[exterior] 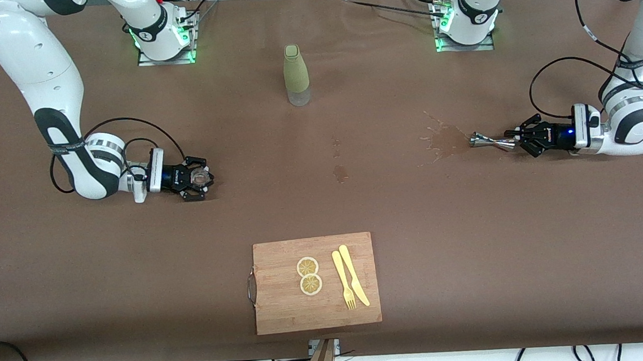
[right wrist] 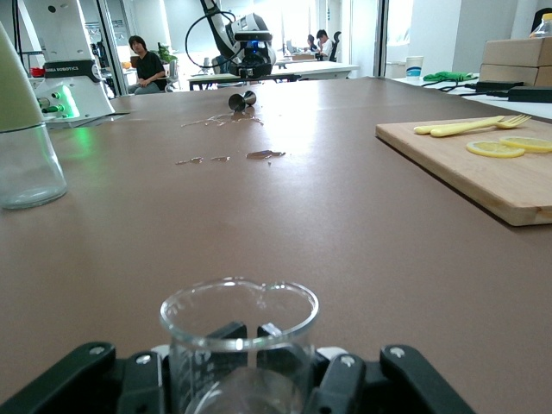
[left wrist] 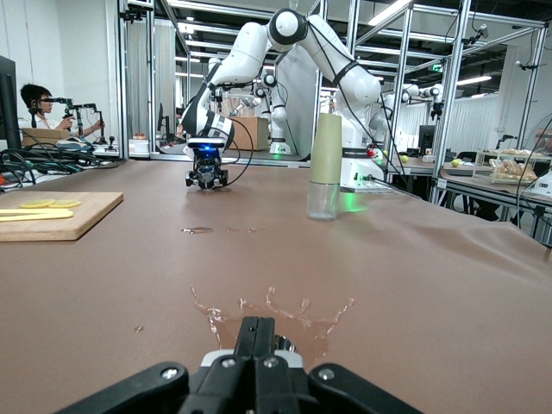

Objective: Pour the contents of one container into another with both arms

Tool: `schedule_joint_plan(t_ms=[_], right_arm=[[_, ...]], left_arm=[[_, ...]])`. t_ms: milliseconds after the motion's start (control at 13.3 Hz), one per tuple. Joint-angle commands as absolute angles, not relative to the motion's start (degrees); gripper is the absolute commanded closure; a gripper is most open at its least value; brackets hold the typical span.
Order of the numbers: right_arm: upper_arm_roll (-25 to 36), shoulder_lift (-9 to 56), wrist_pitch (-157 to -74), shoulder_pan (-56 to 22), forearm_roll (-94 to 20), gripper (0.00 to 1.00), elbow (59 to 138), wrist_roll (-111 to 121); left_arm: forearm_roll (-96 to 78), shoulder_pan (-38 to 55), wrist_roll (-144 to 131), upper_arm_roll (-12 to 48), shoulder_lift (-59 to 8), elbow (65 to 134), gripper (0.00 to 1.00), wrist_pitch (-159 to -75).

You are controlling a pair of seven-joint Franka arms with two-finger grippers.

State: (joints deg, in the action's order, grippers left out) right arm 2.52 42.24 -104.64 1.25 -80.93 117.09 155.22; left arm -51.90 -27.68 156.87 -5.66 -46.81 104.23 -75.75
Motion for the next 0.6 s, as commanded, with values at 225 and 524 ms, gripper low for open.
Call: schedule_joint_plan(t_ms=[225, 524], right_arm=[[2.6, 42.5, -104.1, 0.4, -83.1, 0.94, 116.3, 156.2], [2.6, 42.7, -104.2, 0.5, -83.2, 0.92, 116.4, 156.3]], left_arm=[[-51.1, -26.8, 158.5, -6.9, -42.7, 104.1, 0.00, -81.3], [-43.5, -27.2, 143.8, -6.9, -30.4, 106.8, 0.00, -87.9]])
